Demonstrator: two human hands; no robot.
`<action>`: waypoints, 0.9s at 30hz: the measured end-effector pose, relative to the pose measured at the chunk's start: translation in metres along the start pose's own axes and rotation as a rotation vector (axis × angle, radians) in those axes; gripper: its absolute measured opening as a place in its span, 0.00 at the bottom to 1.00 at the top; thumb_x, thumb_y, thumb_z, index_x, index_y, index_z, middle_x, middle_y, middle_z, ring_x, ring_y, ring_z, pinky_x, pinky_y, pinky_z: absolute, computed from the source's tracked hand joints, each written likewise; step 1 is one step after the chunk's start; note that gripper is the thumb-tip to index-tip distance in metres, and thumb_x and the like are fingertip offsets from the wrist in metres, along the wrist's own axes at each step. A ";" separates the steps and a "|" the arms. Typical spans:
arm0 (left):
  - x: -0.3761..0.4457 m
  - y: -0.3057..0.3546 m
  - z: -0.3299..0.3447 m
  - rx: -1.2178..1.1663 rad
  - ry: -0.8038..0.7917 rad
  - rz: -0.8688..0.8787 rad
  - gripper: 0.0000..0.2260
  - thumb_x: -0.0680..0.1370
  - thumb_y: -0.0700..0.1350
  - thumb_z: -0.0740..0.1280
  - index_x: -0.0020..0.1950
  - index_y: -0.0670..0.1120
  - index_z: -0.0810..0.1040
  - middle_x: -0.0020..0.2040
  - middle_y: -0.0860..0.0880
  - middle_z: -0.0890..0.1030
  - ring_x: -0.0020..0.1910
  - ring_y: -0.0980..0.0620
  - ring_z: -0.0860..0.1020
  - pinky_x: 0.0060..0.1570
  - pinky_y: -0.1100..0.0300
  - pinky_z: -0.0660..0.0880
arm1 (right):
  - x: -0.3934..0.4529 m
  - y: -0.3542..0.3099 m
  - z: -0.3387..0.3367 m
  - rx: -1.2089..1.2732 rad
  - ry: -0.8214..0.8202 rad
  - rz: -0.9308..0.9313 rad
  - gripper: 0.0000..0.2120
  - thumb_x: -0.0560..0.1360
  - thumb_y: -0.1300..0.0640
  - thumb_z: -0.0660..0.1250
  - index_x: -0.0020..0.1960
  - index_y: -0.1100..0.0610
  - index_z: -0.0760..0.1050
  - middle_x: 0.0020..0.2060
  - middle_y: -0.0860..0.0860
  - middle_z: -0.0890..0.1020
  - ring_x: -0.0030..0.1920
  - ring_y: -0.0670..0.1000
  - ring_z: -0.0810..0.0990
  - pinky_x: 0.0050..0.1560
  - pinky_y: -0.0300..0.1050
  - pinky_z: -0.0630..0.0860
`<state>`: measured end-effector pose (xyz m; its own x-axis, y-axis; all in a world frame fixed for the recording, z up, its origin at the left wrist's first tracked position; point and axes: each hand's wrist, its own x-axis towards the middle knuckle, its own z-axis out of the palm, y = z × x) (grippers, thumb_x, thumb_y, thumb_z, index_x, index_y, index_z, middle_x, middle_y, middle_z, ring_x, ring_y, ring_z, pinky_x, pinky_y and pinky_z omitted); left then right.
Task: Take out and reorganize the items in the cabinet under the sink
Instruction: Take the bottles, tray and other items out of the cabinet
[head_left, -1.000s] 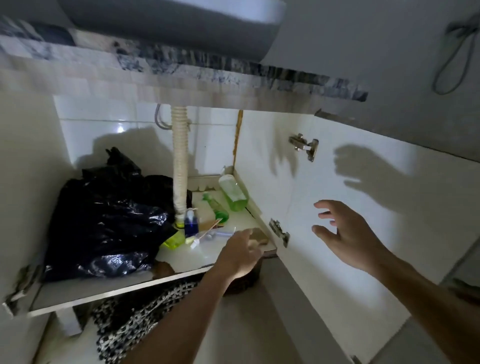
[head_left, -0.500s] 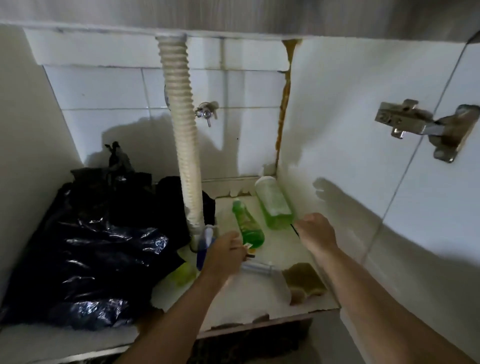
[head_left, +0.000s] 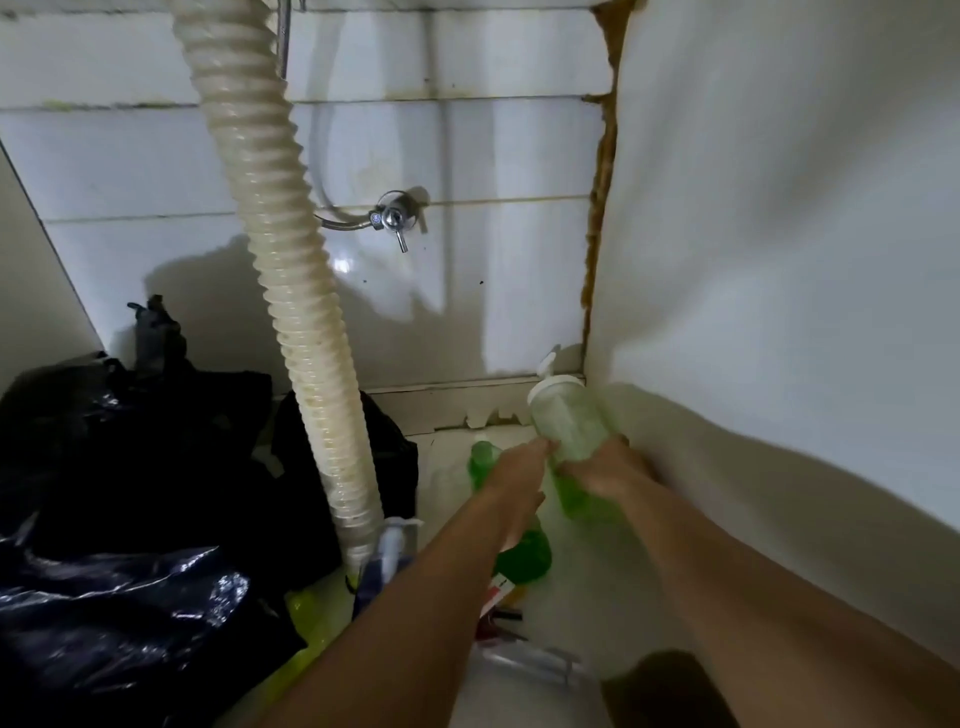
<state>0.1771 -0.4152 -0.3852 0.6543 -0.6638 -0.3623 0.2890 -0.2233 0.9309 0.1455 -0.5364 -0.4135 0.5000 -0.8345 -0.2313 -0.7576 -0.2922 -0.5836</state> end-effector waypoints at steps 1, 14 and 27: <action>0.004 0.001 0.004 -0.026 -0.019 -0.004 0.22 0.81 0.49 0.60 0.73 0.42 0.64 0.73 0.42 0.66 0.71 0.45 0.65 0.70 0.53 0.63 | 0.003 0.000 0.001 0.006 -0.014 0.009 0.47 0.62 0.36 0.74 0.70 0.61 0.61 0.62 0.58 0.75 0.59 0.59 0.76 0.57 0.50 0.75; 0.005 0.004 0.020 -0.030 -0.001 0.007 0.30 0.78 0.63 0.57 0.71 0.43 0.67 0.66 0.42 0.74 0.62 0.45 0.74 0.64 0.53 0.72 | 0.006 0.027 0.015 0.556 -0.108 0.119 0.56 0.43 0.37 0.74 0.67 0.58 0.68 0.57 0.58 0.78 0.53 0.60 0.79 0.53 0.56 0.79; -0.047 0.027 -0.012 0.004 0.067 0.086 0.15 0.80 0.48 0.63 0.60 0.39 0.76 0.55 0.42 0.80 0.52 0.42 0.80 0.48 0.55 0.77 | -0.101 0.020 -0.016 1.155 -0.252 0.097 0.39 0.52 0.42 0.79 0.58 0.59 0.77 0.49 0.57 0.84 0.48 0.57 0.83 0.47 0.51 0.82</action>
<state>0.1626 -0.3811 -0.3435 0.7220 -0.6311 -0.2835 0.2275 -0.1705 0.9587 0.0728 -0.4653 -0.3894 0.6273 -0.6769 -0.3850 -0.0344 0.4698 -0.8821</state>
